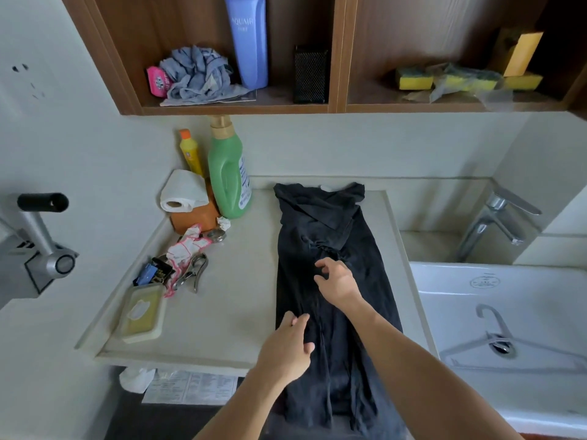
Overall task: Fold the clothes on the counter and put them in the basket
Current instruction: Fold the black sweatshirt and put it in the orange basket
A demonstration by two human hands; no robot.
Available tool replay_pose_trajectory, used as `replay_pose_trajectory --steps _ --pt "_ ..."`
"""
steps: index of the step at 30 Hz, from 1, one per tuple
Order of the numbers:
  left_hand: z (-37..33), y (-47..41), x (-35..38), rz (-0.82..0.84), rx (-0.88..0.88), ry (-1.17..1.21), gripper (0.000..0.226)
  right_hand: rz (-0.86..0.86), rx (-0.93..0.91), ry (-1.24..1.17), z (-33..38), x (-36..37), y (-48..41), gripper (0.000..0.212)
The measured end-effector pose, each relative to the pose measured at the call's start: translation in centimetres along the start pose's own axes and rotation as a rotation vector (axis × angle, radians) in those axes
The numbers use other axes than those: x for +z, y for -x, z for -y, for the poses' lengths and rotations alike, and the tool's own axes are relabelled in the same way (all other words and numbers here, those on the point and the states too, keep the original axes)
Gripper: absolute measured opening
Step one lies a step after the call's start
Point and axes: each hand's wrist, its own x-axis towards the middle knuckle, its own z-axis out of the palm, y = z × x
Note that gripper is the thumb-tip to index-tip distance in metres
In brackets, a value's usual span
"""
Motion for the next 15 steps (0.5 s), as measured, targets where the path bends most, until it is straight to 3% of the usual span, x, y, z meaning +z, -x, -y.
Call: replay_pose_trajectory --steps 5,10,15 --pt "0.2 -4.6 -1.9 0.009 -0.086 -0.034 0.061 -0.092 0.107 -0.054 -1.4 -2.2 -5.4 0.039" --pt "0.8 -8.2 -3.6 -0.175 0.024 0.029 0.042 -0.132 0.134 -0.060 -2.3 -3.9 -9.9 0.045" --pt "1.0 -11.9 -4.3 -0.152 0.092 0.048 0.038 -0.159 -0.008 0.272 -2.7 -4.2 -13.6 0.065"
